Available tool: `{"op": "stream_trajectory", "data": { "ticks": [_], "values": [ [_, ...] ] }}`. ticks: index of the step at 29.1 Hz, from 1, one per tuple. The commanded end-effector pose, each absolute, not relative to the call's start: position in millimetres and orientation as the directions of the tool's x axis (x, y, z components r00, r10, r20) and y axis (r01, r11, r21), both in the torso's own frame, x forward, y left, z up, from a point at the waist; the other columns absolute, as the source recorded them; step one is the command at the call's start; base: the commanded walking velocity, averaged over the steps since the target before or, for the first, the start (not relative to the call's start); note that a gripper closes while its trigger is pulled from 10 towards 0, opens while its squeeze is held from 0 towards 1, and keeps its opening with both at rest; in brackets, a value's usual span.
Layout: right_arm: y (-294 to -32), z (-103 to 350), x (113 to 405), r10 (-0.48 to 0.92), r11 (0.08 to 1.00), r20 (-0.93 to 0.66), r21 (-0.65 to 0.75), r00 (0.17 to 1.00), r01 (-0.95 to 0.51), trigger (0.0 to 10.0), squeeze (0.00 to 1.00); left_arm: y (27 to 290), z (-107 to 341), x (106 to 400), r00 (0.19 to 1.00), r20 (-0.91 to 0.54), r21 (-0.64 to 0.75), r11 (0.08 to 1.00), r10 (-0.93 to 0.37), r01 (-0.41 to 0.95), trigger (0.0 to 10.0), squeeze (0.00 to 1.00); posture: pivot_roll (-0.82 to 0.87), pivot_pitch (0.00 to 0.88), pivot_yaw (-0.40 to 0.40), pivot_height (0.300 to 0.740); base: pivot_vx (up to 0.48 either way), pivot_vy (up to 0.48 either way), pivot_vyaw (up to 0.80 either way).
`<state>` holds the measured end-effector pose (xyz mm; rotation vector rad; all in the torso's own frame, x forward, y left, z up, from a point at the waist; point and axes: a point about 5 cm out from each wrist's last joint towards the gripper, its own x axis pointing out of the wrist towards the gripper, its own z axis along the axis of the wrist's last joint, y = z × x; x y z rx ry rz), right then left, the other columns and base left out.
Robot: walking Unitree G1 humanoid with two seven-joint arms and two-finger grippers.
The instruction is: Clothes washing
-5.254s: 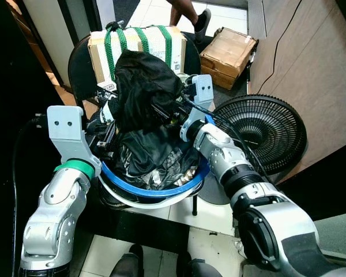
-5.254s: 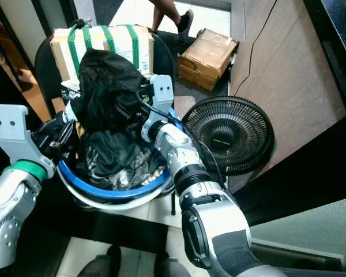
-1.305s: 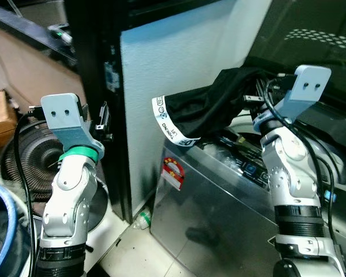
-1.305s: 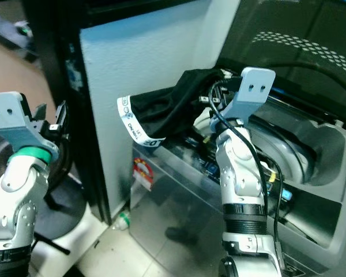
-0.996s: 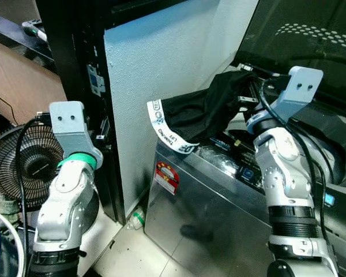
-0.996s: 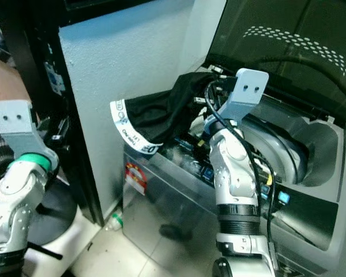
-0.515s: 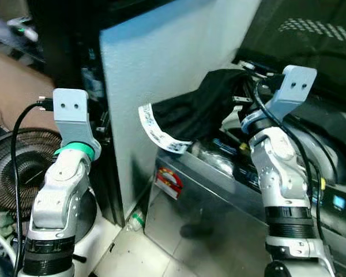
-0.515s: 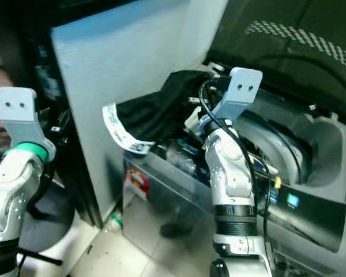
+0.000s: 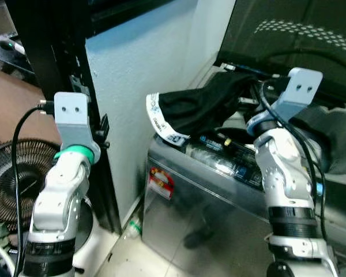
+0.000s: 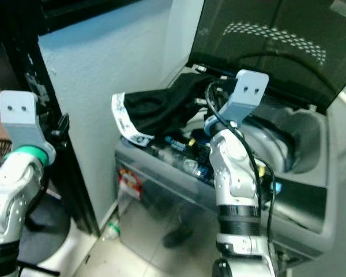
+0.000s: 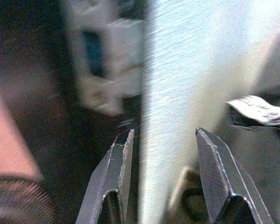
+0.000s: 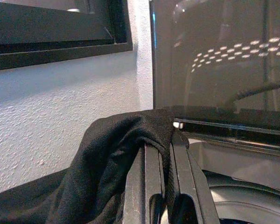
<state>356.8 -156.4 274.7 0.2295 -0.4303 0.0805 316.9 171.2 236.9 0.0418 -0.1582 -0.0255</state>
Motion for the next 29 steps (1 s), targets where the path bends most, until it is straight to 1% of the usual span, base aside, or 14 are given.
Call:
{"op": "stream_trajectory", "data": {
  "ticks": [1,4,11,18,29],
  "values": [
    [-157.8,273.0,356.7,0.023,0.967,0.417,0.222,0.909,-0.126,10.0,0.00,161.5,239.5,316.2,0.981,0.178,0.041,0.997,-0.074,0.068,10.0,0.00,0.06,0.054,-0.039,0.740,0.000,0.000,-0.80],
    [-156.6,273.2,356.4,0.029,0.967,0.417,0.218,0.908,-0.131,10.0,0.00,162.7,240.8,315.4,0.980,0.189,0.012,0.998,-0.060,0.058,10.0,0.00,0.06,0.053,-0.039,0.740,0.000,0.000,-0.80],
    [-156.4,273.5,356.1,0.029,0.968,0.418,0.215,0.908,-0.130,10.0,0.00,162.1,243.2,315.8,0.978,0.204,0.008,0.999,-0.050,0.050,10.0,0.00,0.06,0.043,-0.037,0.740,0.000,0.000,-0.80],
    [-156.6,275.2,356.8,0.033,0.970,0.421,0.207,0.907,-0.131,10.0,0.00,160.1,245.4,317.0,0.974,0.224,-0.032,0.998,-0.045,0.054,10.0,0.00,0.05,0.031,-0.043,0.740,0.000,0.000,-0.80],
    [-151.5,277.4,357.8,0.061,0.969,0.425,0.193,0.903,-0.156,10.0,0.00,163.5,248.4,315.0,0.968,0.252,-0.043,0.999,-0.014,0.025,10.0,0.00,0.06,0.018,-0.058,0.740,0.000,0.000,-0.80]
  ]
}}
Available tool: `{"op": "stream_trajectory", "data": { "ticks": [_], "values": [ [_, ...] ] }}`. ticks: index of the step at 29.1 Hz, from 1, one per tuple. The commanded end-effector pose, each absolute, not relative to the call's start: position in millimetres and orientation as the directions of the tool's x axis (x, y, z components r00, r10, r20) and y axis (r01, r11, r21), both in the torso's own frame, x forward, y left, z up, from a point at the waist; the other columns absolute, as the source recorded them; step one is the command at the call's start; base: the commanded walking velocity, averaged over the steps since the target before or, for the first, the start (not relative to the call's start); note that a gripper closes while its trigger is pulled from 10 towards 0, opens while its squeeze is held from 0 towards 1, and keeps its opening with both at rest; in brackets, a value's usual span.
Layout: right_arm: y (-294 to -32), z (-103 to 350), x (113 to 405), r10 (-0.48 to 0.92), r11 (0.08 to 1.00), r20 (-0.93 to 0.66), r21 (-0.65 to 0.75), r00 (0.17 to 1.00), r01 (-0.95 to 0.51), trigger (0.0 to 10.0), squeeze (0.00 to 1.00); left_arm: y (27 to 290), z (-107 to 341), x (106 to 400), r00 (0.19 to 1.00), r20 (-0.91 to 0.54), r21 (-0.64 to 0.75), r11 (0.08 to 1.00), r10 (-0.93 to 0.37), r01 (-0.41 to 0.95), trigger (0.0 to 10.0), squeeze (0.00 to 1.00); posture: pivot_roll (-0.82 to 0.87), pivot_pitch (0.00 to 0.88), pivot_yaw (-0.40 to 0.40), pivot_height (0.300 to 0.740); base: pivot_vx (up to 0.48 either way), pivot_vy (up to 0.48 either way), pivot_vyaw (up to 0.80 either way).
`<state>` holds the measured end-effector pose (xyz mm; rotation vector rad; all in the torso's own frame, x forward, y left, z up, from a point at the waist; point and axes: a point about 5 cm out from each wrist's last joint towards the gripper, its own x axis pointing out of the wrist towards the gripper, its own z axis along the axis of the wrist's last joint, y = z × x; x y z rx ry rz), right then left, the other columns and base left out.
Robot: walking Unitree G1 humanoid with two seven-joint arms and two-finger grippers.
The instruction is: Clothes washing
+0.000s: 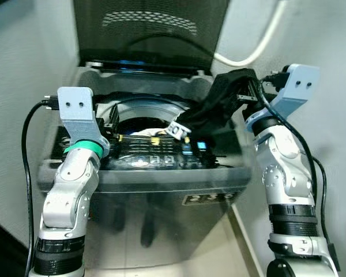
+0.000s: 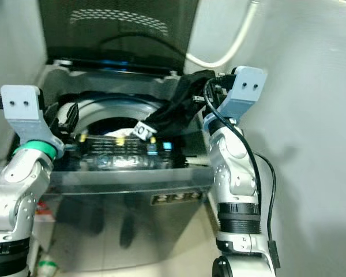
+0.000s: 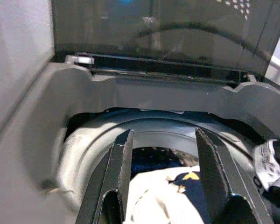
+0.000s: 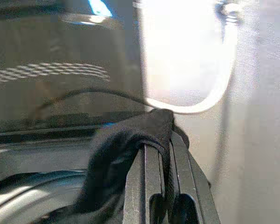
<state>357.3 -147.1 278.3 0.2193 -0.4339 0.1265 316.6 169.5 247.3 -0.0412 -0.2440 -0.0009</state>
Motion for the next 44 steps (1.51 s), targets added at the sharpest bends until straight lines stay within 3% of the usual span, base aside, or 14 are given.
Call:
{"op": "stream_trajectory", "data": {
  "ticks": [1,7,15,33,35,38,41,43,44],
  "values": [
    [-151,278,358,0.065,0.968,0.429,0.192,0.901,-0.161,10.0,0.00,164,249,315,0.967,0.253,-0.047,0.999,-0.012,0.025,10.0,0.00,0.06,0.019,-0.064,0.740,0.000,0.000,-0.80],
    [-146,278,358,0.094,0.969,0.432,0.166,0.897,-0.181,10.0,0.00,165,248,314,0.966,0.260,-0.053,0.998,-0.001,0.016,10.0,0.00,0.06,0.020,-0.068,0.740,0.000,0.000,-0.60],
    [-138,276,358,0.148,0.967,0.421,0.129,0.895,-0.221,10.0,0.00,165,249,311,0.959,0.282,-0.088,0.996,0.016,0.010,10.0,0.00,0.06,0.024,-0.083,0.740,0.000,0.474,0.00],
    [-113,280,357,0.315,0.924,0.418,0.070,0.852,-0.376,10.0,0.00,165,253,309,0.947,0.318,-0.087,0.996,0.041,-0.014,10.0,0.00,0.06,0.022,-0.104,0.740,0.000,0.000,0.00],
    [-99,316,360,0.320,0.848,0.530,0.208,0.785,-0.487,10.0,0.00,168,253,310,0.945,0.324,-0.081,0.996,0.046,-0.021,10.0,0.00,0.05,0.016,-0.085,0.740,0.000,0.000,0.00],
    [-95,332,360,0.312,0.815,0.572,0.249,0.759,-0.523,10.0,0.00,169,254,310,0.944,0.326,-0.078,0.997,0.046,-0.022,10.0,0.00,0.05,0.016,-0.085,0.740,0.000,0.000,0.00],
    [-81,437,352,0.306,0.717,0.770,0.201,0.560,-0.667,10.0,0.00,170,255,313,0.945,0.325,-0.059,0.998,0.036,-0.018,10.0,0.00,0.04,0.020,-0.063,0.740,0.000,0.000,0.00],
    [-81,437,352,0.306,0.717,0.770,0.201,0.560,-0.667,10.0,0.00,170,255,313,0.945,0.325,-0.059,0.998,0.036,-0.018,10.0,0.00,0.04,0.020,-0.063,0.740,0.000,0.000,0.00],
    [-84,472,342,0.277,0.625,0.835,0.219,0.475,-0.749,10.0,0.00,171,256,313,0.944,0.328,-0.051,0.999,0.033,-0.018,10.0,0.00,0.06,0.024,-0.074,0.740,0.000,0.000,0.00]
  ]
}}
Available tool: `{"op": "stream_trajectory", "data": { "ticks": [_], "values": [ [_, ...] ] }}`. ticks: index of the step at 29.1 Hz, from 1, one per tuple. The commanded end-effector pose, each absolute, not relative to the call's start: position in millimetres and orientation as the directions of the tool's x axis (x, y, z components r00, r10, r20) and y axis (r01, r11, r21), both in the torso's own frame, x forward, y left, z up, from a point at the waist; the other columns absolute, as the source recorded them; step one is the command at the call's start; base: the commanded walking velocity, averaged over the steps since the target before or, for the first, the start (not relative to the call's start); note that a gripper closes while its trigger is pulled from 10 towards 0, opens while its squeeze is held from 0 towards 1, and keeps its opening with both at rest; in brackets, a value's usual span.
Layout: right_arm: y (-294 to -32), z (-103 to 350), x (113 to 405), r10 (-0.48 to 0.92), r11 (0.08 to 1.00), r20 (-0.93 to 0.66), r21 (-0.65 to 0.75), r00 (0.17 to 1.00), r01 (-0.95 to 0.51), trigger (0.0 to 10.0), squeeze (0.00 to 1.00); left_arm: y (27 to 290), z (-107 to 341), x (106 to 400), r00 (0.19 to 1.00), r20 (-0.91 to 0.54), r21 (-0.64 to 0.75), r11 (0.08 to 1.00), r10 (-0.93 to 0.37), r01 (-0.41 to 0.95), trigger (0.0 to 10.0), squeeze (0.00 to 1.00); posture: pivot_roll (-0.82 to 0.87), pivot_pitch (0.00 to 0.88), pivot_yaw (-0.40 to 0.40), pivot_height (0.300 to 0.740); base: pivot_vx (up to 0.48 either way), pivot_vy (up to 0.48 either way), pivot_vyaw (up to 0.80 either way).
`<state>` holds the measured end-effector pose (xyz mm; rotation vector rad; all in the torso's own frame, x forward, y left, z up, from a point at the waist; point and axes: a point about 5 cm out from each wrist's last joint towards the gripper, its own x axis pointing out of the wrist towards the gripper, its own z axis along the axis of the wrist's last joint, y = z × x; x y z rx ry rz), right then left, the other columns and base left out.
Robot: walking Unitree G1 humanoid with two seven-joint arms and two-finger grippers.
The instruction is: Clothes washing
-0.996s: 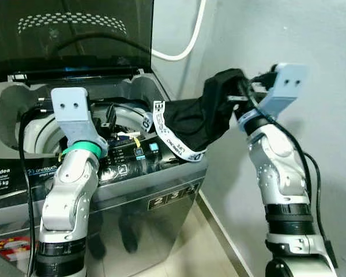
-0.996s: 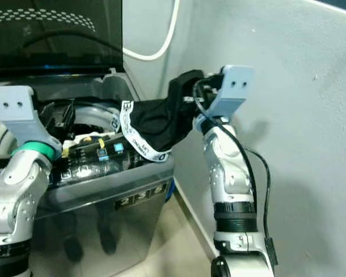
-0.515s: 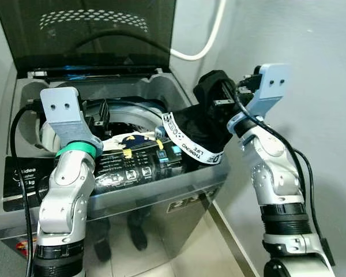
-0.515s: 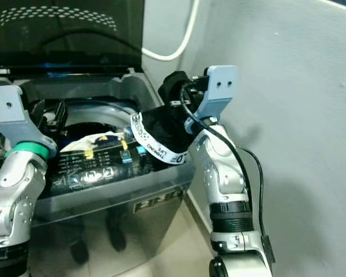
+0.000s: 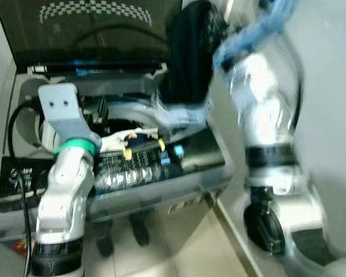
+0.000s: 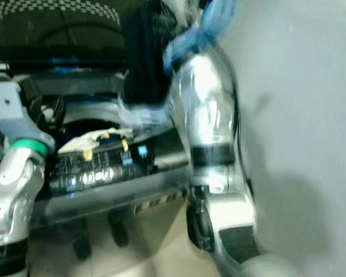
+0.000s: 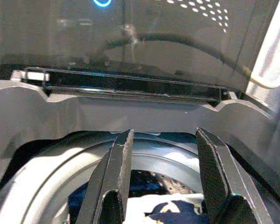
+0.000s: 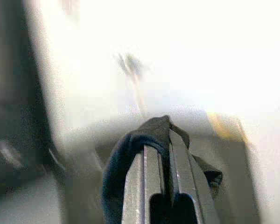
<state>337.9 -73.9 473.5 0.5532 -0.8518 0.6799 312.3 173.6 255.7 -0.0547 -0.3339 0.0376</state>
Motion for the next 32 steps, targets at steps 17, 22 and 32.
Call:
{"op": "stream_trajectory", "data": {
  "ticks": [17,22,32],
  "values": [
    [-27,257,395,0.735,0.678,0.032,-0.025,0.677,-0.735,10.0,0.00,170,251,313,0.969,0.246,0.028,0.999,0.015,-0.022,10.0,0.00,0.07,0.032,-0.067,0.740,0.000,0.000,0.00],
    [-28,227,397,0.709,0.703,-0.078,0.002,0.701,-0.711,10.0,0.00,169,246,313,0.984,0.180,0.060,0.998,0.004,-0.015,10.0,0.00,0.07,0.038,-0.064,0.740,0.000,0.000,0.00],
    [-25,235,398,0.724,0.690,-0.071,0.046,0.686,-0.723,10.0,0.20,169,243,314,0.994,0.105,0.095,0.995,-0.006,-0.004,10.0,0.00,0.08,0.042,-0.059,0.740,0.000,0.000,0.00]
  ]
}}
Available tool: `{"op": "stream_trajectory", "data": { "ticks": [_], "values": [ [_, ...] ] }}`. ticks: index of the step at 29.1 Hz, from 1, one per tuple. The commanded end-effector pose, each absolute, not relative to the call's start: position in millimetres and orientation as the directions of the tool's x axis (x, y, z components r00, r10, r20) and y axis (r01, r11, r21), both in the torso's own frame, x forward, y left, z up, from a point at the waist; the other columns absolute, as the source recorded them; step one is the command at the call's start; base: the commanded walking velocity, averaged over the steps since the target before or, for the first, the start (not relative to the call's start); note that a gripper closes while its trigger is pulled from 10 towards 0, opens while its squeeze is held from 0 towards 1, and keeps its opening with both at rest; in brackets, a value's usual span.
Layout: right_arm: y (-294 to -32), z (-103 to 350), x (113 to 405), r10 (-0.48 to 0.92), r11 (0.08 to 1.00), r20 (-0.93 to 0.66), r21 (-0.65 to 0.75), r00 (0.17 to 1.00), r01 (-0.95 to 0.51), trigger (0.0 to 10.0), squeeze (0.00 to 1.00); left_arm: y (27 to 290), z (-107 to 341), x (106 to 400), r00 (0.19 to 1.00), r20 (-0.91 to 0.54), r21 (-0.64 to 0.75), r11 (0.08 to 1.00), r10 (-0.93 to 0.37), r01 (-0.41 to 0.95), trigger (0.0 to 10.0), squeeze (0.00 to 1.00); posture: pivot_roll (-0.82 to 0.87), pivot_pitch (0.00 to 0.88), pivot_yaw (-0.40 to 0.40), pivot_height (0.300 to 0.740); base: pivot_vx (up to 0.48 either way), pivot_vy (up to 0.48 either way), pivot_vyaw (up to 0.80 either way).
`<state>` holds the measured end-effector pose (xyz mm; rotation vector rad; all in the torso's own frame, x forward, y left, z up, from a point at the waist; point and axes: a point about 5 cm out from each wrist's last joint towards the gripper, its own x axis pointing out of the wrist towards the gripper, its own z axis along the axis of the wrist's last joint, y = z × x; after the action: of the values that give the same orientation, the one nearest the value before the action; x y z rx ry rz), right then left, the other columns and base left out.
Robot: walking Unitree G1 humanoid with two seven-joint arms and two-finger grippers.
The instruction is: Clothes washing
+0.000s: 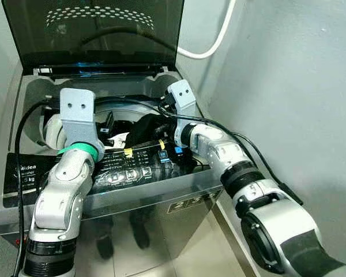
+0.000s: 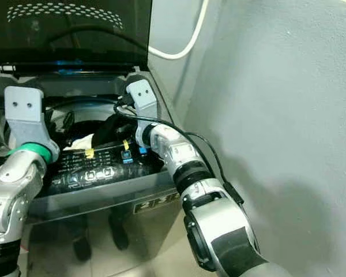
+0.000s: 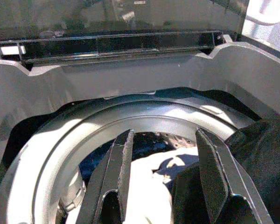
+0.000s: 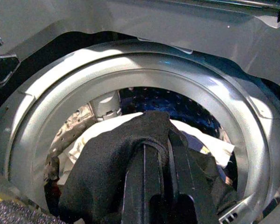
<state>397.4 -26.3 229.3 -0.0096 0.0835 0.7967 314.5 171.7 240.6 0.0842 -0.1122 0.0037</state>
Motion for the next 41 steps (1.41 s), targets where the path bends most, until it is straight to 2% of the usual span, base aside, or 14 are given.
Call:
{"op": "stream_trajectory", "data": {
  "ticks": [1,2,6,8,10,11,12,13,14,17,19,28,33,41],
  "values": [
    [-25,235,398,0.724,0.690,-0.071,0.046,0.686,-0.723,10.0,0.20,169,243,314,0.994,0.105,0.095,0.995,-0.006,-0.004,10.0,0.00,0.08,0.042,-0.059,0.740,0.000,0.000,0.00],
    [-26,242,399,0.731,0.682,-0.049,0.079,0.681,-0.727,10.0,1.00,170,243,314,0.996,0.088,0.094,0.996,0.000,-0.008,10.0,0.00,0.08,0.043,-0.058,0.740,0.000,0.000,0.00],
    [-27,272,402,0.725,0.654,0.106,0.203,0.681,-0.728,10.0,1.00,172,244,314,0.998,0.070,0.094,0.996,0.002,-0.009,10.0,0.00,0.08,0.045,-0.054,0.740,0.000,0.000,0.00],
    [-40,332,404,0.594,0.565,0.423,0.385,0.684,-0.730,10.0,1.00,172,245,315,0.998,0.063,0.098,0.995,0.000,-0.006,10.0,0.00,0.08,0.046,-0.052,0.740,0.000,0.000,0.00],
    [-40,332,404,0.594,0.565,0.423,0.385,0.684,-0.730,10.0,1.00,172,245,315,0.998,0.063,0.098,0.995,0.000,-0.006,10.0,0.00,0.08,0.046,-0.052,0.740,0.000,0.000,0.00],
    [-50,362,402,0.505,0.510,0.544,0.439,0.670,-0.740,10.0,0.44,172,246,314,0.998,0.062,0.100,0.995,-0.003,-0.003,10.0,0.00,0.08,0.049,-0.048,0.740,0.000,0.000,0.00],
    [-50,362,402,0.505,0.510,0.544,0.439,0.670,-0.740,10.0,0.44,172,246,314,0.998,0.062,0.100,0.995,-0.003,-0.003,10.0,0.00,0.08,0.049,-0.048,0.740,0.000,0.000,0.00],
    [-62,392,399,0.421,0.462,0.638,0.461,0.645,-0.758,10.0,0.05,171,247,314,0.998,0.060,0.102,0.995,-0.006,0.000,10.0,0.00,0.08,0.049,-0.048,0.740,0.000,0.000,0.00],
    [-72,417,395,0.365,0.445,0.699,0.449,0.615,-0.775,10.0,0.00,171,248,314,0.998,0.058,0.105,0.994,-0.009,0.002,10.0,0.00,0.09,0.051,-0.045,0.740,0.000,0.000,0.00],
    [-78,436,391,0.352,0.465,0.723,0.417,0.595,-0.781,10.0,0.00,172,248,314,0.998,0.055,0.108,0.994,-0.010,0.004,10.0,0.00,0.09,0.052,-0.043,0.740,0.000,0.000,0.00],
    [-74,433,392,0.509,0.651,0.593,0.209,0.624,-0.729,10.0,0.00,172,248,314,0.999,0.044,0.113,0.994,-0.014,0.009,10.0,0.00,0.09,0.052,-0.036,0.740,0.000,0.000,0.00],
    [-72,356,398,0.742,0.608,0.271,0.115,0.614,-0.786,10.0,0.00,170,250,316,0.999,0.021,0.105,0.994,-0.042,0.040,10.0,0.00,0.09,0.044,-0.004,0.740,0.000,0.000,0.00],
    [-99,301,401,0.581,0.726,0.231,0.286,0.780,-0.625,10.0,0.00,169,245,319,0.998,0.036,0.101,0.994,-0.050,0.046,10.0,0.00,0.09,0.036,0.001,0.740,0.000,0.000,0.00],
    [-126,266,392,0.180,0.957,0.321,0.163,0.930,-0.241,10.0,0.00,172,238,318,0.995,0.099,0.142,0.990,-0.024,0.010,10.0,0.00,0.08,0.040,0.056,0.740,0.000,0.000,0.00]
  ]
}}
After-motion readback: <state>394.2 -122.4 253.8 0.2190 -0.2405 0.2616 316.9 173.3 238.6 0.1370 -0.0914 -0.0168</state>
